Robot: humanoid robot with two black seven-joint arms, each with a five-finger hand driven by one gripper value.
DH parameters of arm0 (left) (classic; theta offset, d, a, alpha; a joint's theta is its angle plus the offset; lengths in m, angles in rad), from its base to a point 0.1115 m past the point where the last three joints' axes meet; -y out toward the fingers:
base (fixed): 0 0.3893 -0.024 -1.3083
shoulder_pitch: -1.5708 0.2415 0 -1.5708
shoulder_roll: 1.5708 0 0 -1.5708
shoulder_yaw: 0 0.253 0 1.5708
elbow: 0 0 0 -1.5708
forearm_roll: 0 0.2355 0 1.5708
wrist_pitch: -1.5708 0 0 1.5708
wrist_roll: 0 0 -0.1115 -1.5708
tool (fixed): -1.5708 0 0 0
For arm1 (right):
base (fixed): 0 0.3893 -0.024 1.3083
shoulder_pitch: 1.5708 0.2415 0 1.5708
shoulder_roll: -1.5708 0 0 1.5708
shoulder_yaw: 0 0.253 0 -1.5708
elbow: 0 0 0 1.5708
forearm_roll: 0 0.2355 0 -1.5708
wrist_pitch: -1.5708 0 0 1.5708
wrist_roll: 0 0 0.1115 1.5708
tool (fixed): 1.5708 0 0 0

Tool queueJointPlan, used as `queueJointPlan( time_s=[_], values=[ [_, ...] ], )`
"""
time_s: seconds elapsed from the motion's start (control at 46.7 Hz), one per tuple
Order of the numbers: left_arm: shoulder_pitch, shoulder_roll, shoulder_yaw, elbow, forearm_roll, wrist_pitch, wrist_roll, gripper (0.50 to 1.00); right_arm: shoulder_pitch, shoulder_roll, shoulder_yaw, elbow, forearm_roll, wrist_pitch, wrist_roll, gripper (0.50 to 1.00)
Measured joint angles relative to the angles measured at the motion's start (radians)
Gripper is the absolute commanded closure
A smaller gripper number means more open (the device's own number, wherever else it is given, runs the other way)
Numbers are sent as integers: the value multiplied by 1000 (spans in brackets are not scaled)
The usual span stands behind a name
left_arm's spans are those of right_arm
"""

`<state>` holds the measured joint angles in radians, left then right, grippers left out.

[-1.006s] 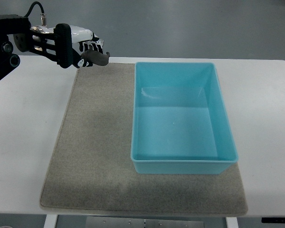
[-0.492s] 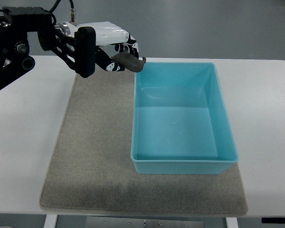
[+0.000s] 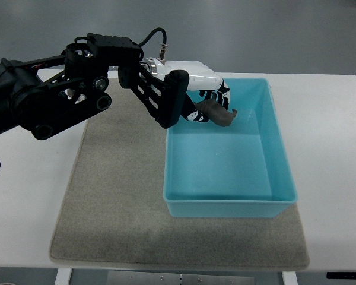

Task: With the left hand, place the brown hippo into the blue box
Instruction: 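Lift the hippo and carry it over the blue box, then open the left hand to drop the hippo into the box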

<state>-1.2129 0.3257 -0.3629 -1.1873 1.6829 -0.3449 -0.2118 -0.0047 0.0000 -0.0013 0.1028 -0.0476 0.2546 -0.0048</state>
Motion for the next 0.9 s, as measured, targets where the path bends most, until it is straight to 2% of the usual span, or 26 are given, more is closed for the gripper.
queueJointPlan(
  time_s=[0.428, 0.492, 0.578, 0.728, 0.792, 0.899],
  values=[
    [56, -20, 33, 8, 1, 12, 3, 1000, 0, 0, 0, 0, 0, 0, 0, 564],
    [60, -20, 33, 7, 1, 12, 3, 909, 0, 0, 0, 0, 0, 0, 0, 564],
    [62, -15, 31, 6, -1, 13, 3, 731, 0, 0, 0, 0, 0, 0, 1, 564],
    [68, -15, 21, 6, -14, 21, 3, 530, 0, 0, 0, 0, 0, 0, 1, 564],
    [68, -14, 17, 4, -20, 21, 3, 508, 0, 0, 0, 0, 0, 0, 1, 564],
    [68, -10, 10, 2, -26, 33, 3, 506, 0, 0, 0, 0, 0, 0, 0, 564]
  ],
)
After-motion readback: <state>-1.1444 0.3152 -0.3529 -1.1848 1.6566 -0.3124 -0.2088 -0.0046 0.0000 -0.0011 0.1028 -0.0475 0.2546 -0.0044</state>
